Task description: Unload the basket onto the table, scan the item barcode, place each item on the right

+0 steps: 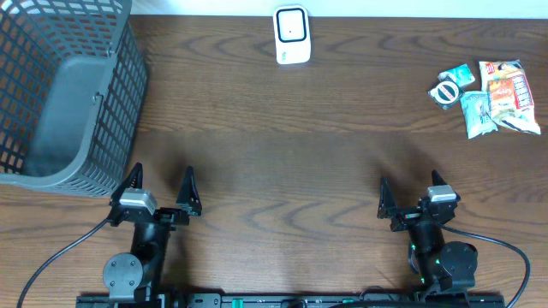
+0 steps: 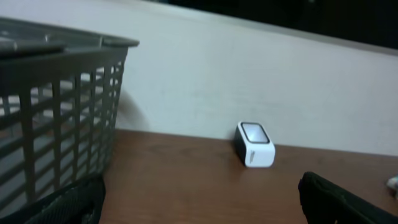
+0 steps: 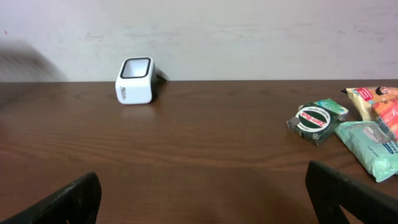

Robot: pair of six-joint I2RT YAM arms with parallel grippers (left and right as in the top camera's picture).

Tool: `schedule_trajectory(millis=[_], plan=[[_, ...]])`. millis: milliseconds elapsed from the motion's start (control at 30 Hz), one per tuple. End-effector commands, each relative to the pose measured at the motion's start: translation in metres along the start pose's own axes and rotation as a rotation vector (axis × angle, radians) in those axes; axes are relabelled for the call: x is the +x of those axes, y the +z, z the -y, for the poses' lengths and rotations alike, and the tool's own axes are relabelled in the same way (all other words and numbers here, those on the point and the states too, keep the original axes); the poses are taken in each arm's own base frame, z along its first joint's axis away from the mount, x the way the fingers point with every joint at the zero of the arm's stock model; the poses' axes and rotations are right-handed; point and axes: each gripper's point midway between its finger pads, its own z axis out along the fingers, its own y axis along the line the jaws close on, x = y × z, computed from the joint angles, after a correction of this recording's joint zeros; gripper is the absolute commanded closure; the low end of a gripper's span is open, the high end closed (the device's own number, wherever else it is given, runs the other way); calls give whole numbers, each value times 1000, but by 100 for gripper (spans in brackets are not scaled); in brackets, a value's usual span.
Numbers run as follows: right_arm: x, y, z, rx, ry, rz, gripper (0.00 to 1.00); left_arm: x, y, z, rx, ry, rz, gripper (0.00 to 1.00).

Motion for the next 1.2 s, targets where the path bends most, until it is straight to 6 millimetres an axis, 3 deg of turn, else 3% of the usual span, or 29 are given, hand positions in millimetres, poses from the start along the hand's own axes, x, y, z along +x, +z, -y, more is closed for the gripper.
schedule_trajectory(millis=[0, 433, 800, 967, 1167], plan=[[0, 0, 2, 10, -12, 3, 1, -2, 0, 1, 11, 14, 32, 3], [0, 0, 2, 10, -12, 3, 1, 8, 2, 0, 18, 102, 52, 2], [0, 0, 2, 10, -12, 3, 1, 62, -3, -30, -121, 109, -171, 2], [0, 0, 2, 10, -12, 3, 1, 82, -7, -34, -137, 118, -253, 2], [0, 0, 2, 10, -12, 3, 1, 81, -7, -34, -130, 173, -256, 3]])
